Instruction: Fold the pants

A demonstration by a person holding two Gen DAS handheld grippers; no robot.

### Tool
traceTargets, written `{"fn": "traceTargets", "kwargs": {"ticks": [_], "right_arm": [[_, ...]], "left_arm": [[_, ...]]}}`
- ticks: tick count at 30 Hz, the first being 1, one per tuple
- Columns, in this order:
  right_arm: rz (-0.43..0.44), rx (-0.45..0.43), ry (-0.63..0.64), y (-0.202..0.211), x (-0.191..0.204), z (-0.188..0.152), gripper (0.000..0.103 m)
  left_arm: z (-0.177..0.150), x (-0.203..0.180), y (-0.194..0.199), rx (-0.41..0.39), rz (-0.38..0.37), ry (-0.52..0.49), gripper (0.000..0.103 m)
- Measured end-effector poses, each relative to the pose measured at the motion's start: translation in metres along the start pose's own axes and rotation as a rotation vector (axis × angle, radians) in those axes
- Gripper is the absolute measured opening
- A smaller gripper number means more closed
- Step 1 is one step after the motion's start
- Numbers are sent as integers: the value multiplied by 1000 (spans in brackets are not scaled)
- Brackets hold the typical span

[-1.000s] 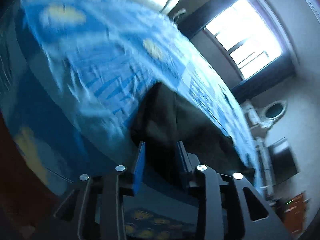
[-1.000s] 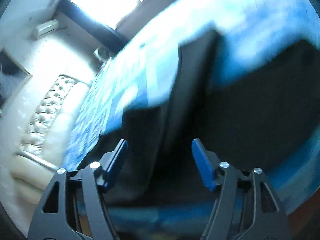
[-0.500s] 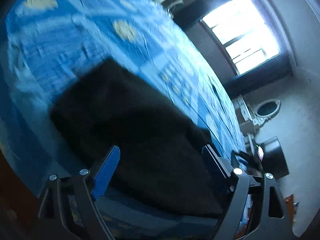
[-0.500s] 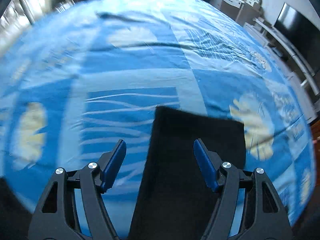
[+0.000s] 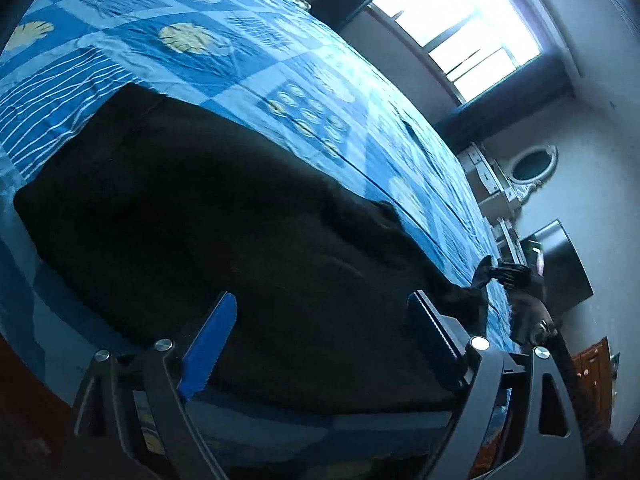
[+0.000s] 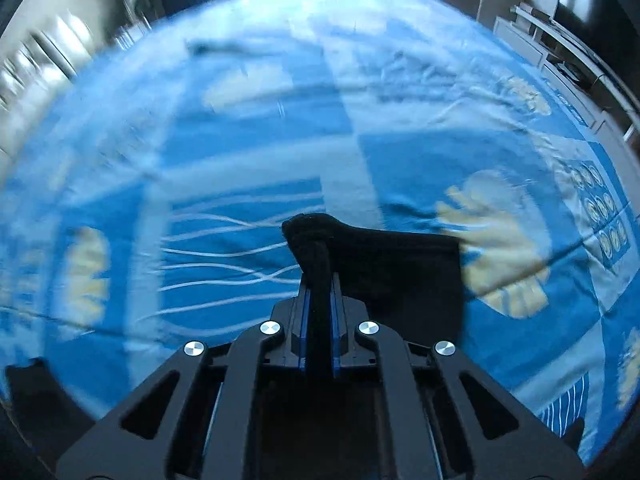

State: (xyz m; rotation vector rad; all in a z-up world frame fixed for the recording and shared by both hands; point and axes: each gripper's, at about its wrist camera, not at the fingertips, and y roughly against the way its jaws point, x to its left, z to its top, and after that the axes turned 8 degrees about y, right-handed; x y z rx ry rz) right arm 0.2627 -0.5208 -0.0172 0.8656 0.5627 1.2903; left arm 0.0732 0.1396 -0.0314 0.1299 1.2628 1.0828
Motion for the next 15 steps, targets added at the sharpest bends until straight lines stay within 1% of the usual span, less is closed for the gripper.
{"fn": "traceTargets", "kwargs": {"ticks": [1, 3, 4, 6, 8, 9, 11, 13, 15], "right_arm": [[36, -39, -21, 19, -10, -7, 7], [79, -115, -65, 58, -35, -26, 8], [105, -154, -88, 81, -51, -41, 8], [114, -203, -131, 114, -81, -71, 7], [127, -233, -172, 137, -108, -99, 8], [120, -238, -188, 144, -118, -110, 8], [121, -251, -241, 159, -147, -143, 8], [131, -236, -288, 162, -167, -167, 8], [159, -217, -345, 160, -185, -191, 8]], "left_arm": [[-5, -8, -2, 17, -8, -9, 86], [-11, -25, -8, 52, -16, -35, 86], [-17, -35, -12, 72, -26, -51, 86], [-28, -51, -16, 112, -48, -76, 86], [-42, -72, -26, 158, -71, -104, 86], [-47, -77, -30, 172, -79, -113, 86], [-61, -97, -41, 206, -94, -136, 86], [-79, -117, -52, 232, -116, -157, 86], [-94, -135, -64, 254, -138, -174, 86]]}}
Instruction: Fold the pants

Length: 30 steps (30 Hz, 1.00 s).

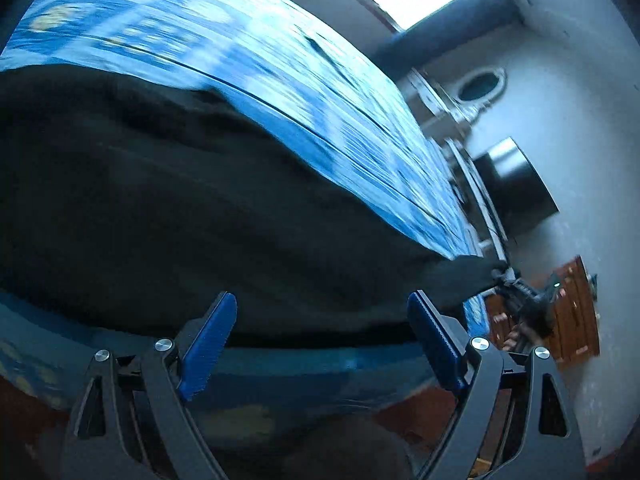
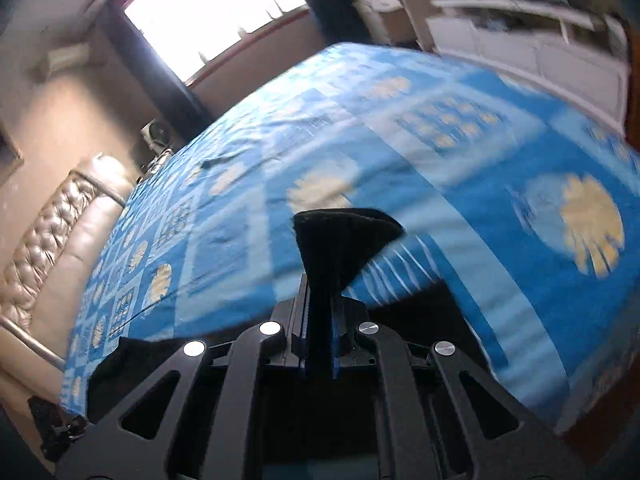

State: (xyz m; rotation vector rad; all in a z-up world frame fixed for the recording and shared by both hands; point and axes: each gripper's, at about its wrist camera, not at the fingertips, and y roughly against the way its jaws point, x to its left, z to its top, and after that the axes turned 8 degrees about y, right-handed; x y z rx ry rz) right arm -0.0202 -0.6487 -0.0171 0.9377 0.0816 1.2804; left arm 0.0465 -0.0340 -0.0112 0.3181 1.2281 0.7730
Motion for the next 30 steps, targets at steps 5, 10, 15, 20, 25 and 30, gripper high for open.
{"fn": "traceTargets", "kwargs": {"ticks": [5, 10, 15, 20, 25, 30], "right_arm": [[50, 23, -98, -1, -33, -31, 8], [116, -1, -177, -5, -47, -40, 8], [157, -12, -191, -3, -50, -35, 8], [177, -17, -191, -4, -52, -35, 8], [199, -23, -211, -6, -58, -38, 8], [208, -25, -227, -6, -62, -42, 8]], "left_arm": [[-24, -42, -53, 64, -53, -36, 86], [-43, -68, -106, 127, -100, 20, 86], [-56, -83, -145, 145, -115, 69, 86], [-58, -81, -149, 117, -144, 184, 86], [-62, -77, -143, 105, -184, 277, 86], [-61, -64, -154, 63, -185, 403, 86]]}}
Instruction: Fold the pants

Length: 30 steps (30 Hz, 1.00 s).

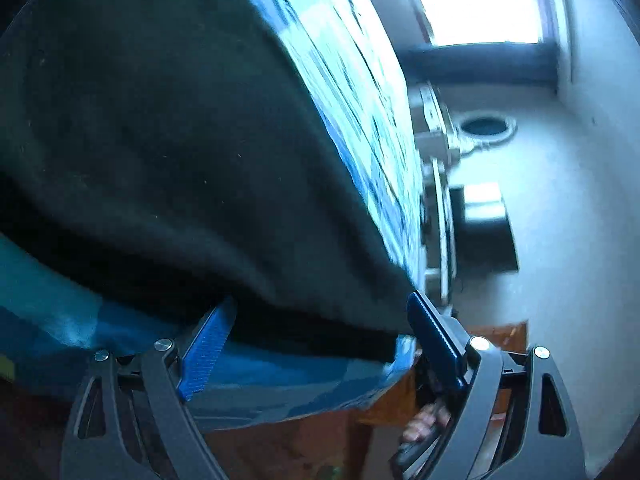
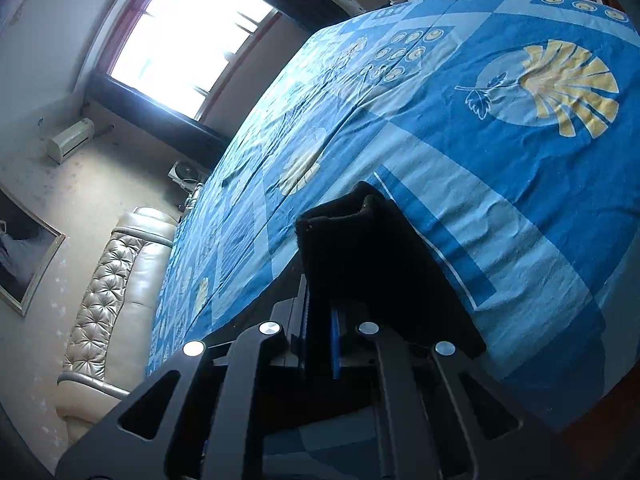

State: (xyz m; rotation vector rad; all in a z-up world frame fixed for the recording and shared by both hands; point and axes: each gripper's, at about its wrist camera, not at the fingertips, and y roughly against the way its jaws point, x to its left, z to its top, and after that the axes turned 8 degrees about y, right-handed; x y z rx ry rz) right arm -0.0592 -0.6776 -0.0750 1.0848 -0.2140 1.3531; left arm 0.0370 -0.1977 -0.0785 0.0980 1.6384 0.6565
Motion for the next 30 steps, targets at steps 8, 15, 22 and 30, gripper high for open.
{"fn": "traceTargets", "kwargs": {"ticks": [8, 15, 22, 30], "right_arm": [[10, 4, -35, 1, -11, -9, 8], [1, -1, -65, 4, -23, -22, 8], [-11, -3, -58, 18, -25, -35, 8], [-54, -4, -148, 30, -59, -46, 16]], "left_arm": [[5, 3, -11, -21, 69, 40, 27], [0, 10, -3, -26, 110, 57, 12], [-8, 9, 5, -16, 139, 1, 12], [-8, 5, 0, 34, 141, -79, 21]]}}
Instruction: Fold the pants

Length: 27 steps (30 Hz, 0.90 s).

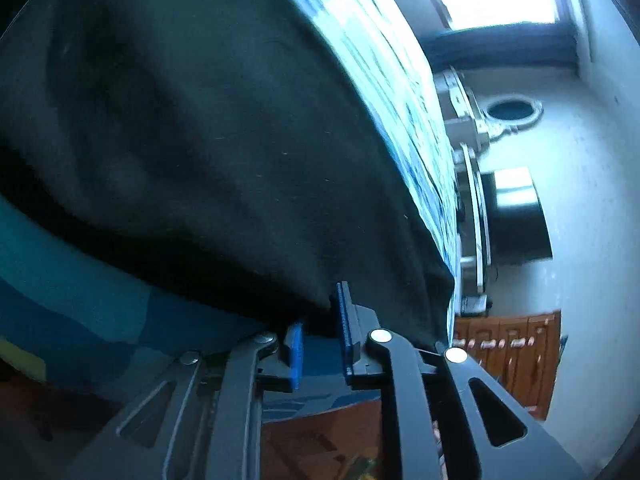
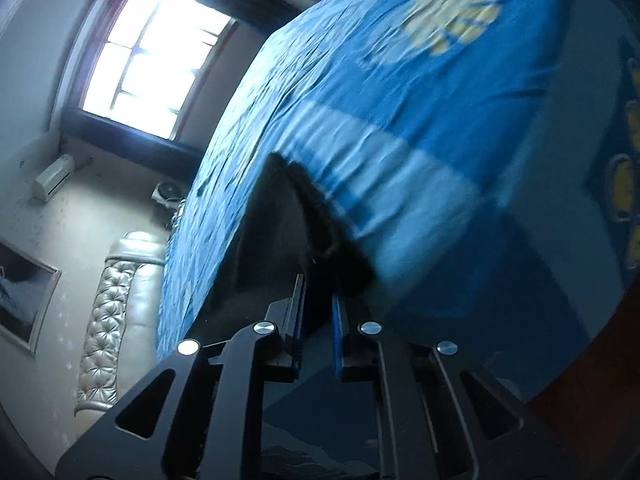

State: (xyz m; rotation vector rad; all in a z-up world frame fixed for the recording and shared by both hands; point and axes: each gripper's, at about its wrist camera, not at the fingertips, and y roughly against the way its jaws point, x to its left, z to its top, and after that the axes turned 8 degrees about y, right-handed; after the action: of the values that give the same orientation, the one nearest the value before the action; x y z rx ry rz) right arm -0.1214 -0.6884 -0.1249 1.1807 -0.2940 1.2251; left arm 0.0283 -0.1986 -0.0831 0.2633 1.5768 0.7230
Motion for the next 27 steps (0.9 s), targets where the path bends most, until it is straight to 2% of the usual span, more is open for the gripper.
{"fn": "traceTargets", "kwargs": {"ticks": [1, 2, 3, 4, 5, 6, 7, 8, 9, 11, 12, 14, 16, 18, 21, 23, 24, 27], "right_arm": [[-46, -29, 21, 10, 1, 2, 28], [-83, -62, 45, 20, 4, 6, 34], [-96, -83, 59, 26, 6, 8, 38], [-95, -108, 75, 33, 9, 13, 38], [-84, -127, 87, 37, 13, 16, 38], [-66, -145, 95, 39, 17, 20, 38], [-31, -152, 106, 38, 23, 24, 41], [21, -145, 113, 32, 28, 26, 43], [74, -128, 110, 25, 31, 27, 50], [152, -82, 92, 9, 33, 26, 62], [181, -26, 72, -7, 31, 24, 66], [120, 30, 67, -20, 26, 20, 66], [59, 22, 99, -15, 22, 19, 64], [44, -2, 103, -4, 21, 21, 65], [-16, -63, 107, 20, 14, 33, 77], [-15, -38, 67, 22, 3, 36, 78], [21, -4, 23, 18, -6, 36, 78], [50, 53, -39, 8, -22, 30, 78]], "left_arm": [[-1, -4, 2, 8, -5, -23, 29], [-6, -9, 7, 12, -4, -58, 40], [-9, -13, 11, 18, 0, -82, 47], [-13, -18, 14, 26, 8, -105, 65], [-18, -23, 20, 21, 9, -141, 71], [-21, -27, 25, 12, 3, -171, 71], [-25, -35, 30, 3, -3, -219, 72], [-27, -40, 33, -3, -1, -254, 78], [-30, -46, 36, -14, 9, -292, 81], [-30, -56, 44, -56, 58, -385, 84], [-26, -60, 47, -71, 86, -425, 85], [-16, -56, 55, -80, 127, -442, 86], [-1, -49, 66, -107, 173, -424, 86], [23, -38, 87, -156, 223, -401, 86], [67, -11, 124, -246, 314, -354, 86], [100, 11, 156, -327, 375, -330, 86], [115, 21, 170, -369, 406, -327, 86], [163, 52, 213, -484, 537, -318, 86]]}}
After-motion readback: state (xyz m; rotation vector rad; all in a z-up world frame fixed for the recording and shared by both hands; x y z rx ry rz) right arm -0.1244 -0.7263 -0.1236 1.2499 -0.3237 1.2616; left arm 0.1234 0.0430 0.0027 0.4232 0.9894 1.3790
